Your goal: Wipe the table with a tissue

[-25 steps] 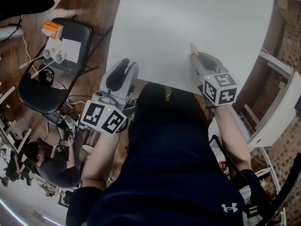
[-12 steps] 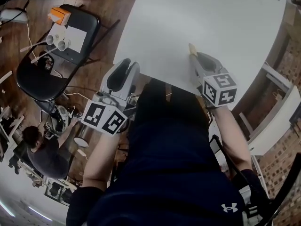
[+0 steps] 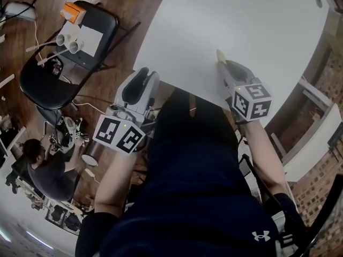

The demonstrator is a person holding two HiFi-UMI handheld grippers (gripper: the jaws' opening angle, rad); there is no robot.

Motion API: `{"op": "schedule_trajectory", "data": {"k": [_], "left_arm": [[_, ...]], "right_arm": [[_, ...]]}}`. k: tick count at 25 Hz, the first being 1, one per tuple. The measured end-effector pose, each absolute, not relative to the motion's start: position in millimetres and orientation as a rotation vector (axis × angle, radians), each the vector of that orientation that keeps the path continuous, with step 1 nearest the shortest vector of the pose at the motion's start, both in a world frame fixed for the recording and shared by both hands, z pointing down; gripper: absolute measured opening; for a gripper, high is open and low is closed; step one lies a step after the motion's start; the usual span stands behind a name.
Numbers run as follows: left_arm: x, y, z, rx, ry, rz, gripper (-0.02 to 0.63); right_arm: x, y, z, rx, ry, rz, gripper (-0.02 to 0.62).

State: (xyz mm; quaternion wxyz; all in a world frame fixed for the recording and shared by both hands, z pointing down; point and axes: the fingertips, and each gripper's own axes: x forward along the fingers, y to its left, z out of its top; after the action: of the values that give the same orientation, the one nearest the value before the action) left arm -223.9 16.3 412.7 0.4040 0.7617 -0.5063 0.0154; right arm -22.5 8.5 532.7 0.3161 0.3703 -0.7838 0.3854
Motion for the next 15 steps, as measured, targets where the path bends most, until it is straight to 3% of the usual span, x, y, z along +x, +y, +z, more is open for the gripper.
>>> {"op": "schedule_trajectory", "data": {"k": [15], "left_arm": [[-146, 21, 374, 2.072, -1.183, 0.056, 0.117]], "right_arm": [[22, 29, 472, 1.123, -2.188, 1.143, 0.044]]}}
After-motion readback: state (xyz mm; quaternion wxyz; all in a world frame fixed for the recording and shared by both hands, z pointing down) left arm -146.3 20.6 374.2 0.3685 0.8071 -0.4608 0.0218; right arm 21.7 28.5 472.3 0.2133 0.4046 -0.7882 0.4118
